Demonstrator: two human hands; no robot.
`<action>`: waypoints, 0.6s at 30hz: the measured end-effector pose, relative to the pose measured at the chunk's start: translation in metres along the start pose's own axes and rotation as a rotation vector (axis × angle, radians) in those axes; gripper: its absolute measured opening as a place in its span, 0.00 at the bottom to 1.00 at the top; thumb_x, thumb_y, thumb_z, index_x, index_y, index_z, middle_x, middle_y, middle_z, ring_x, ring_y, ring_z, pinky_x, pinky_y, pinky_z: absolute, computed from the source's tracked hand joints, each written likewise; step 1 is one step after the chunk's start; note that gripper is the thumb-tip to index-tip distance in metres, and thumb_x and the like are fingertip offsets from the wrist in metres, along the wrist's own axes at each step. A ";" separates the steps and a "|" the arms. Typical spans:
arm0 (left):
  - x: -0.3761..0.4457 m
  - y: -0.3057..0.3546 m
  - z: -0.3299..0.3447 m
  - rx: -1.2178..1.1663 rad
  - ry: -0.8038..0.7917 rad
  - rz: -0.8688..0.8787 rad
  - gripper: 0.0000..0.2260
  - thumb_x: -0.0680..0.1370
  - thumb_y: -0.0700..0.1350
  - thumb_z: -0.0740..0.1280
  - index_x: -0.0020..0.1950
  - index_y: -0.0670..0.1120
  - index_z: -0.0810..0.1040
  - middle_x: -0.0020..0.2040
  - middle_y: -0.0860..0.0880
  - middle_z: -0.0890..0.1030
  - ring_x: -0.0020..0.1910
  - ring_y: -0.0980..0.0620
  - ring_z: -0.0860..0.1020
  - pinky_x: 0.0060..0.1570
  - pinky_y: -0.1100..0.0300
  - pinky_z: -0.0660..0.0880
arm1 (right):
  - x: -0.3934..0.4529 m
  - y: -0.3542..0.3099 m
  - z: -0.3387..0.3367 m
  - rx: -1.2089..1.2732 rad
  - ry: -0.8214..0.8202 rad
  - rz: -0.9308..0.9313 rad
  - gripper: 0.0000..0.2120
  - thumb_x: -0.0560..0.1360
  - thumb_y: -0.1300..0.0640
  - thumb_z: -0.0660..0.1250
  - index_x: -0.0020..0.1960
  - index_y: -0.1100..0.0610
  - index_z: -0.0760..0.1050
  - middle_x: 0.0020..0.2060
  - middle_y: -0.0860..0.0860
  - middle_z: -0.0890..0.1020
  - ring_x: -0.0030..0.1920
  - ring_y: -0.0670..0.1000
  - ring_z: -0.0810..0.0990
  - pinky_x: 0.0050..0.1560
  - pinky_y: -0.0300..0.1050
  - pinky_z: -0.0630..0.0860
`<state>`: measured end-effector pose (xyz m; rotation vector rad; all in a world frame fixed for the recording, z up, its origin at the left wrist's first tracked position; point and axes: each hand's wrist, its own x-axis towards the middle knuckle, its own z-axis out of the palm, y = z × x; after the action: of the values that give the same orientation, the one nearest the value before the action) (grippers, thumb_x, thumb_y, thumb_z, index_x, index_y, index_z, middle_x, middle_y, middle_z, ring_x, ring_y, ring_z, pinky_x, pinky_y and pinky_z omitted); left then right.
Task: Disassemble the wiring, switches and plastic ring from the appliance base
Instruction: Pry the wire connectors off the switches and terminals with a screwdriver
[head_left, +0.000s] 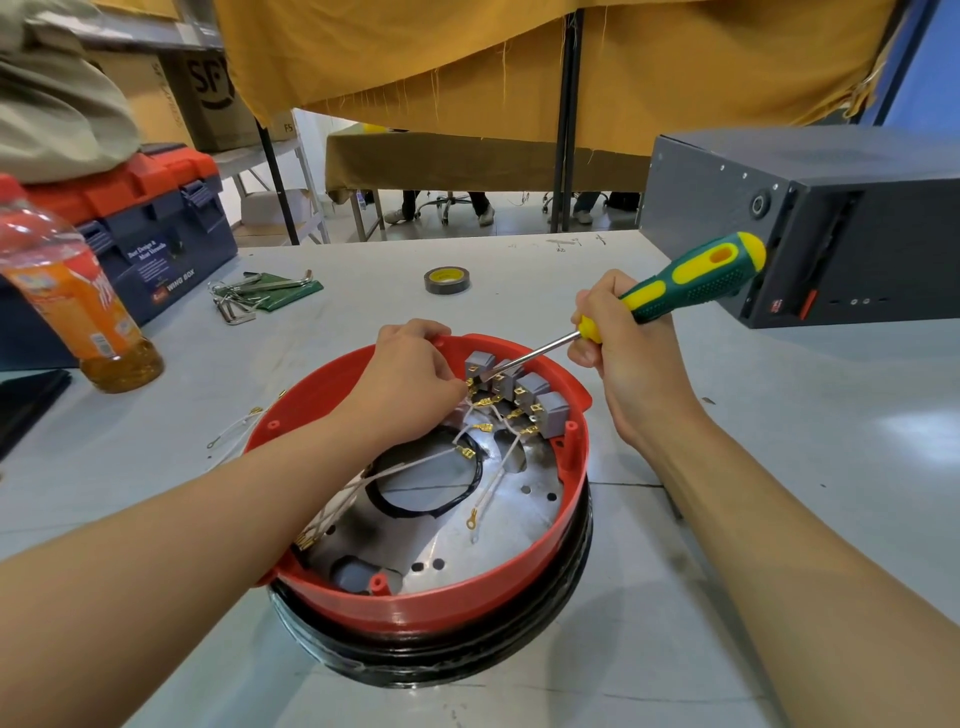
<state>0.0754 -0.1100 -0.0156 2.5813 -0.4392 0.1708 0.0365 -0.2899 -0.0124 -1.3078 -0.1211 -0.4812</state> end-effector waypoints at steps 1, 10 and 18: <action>0.000 0.000 0.000 0.001 -0.001 0.001 0.08 0.74 0.41 0.69 0.34 0.46 0.82 0.68 0.52 0.70 0.65 0.52 0.63 0.55 0.61 0.61 | -0.001 -0.001 0.000 -0.009 -0.003 -0.008 0.17 0.69 0.59 0.61 0.23 0.47 0.67 0.24 0.44 0.66 0.24 0.44 0.62 0.25 0.34 0.63; 0.000 0.002 -0.002 -0.009 -0.011 -0.014 0.09 0.74 0.41 0.68 0.34 0.44 0.82 0.69 0.52 0.70 0.66 0.52 0.63 0.55 0.62 0.61 | -0.005 -0.003 0.000 -0.059 0.076 -0.060 0.17 0.75 0.66 0.61 0.31 0.55 0.64 0.24 0.44 0.67 0.25 0.43 0.64 0.25 0.33 0.64; 0.000 0.002 -0.001 -0.016 -0.015 -0.014 0.10 0.74 0.40 0.68 0.33 0.44 0.82 0.69 0.51 0.69 0.66 0.53 0.63 0.56 0.61 0.61 | -0.006 -0.003 0.002 -0.098 0.010 -0.069 0.15 0.76 0.66 0.61 0.32 0.57 0.64 0.24 0.44 0.68 0.25 0.44 0.63 0.25 0.33 0.64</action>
<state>0.0748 -0.1106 -0.0137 2.5705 -0.4261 0.1424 0.0301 -0.2871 -0.0113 -1.4008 -0.1360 -0.5577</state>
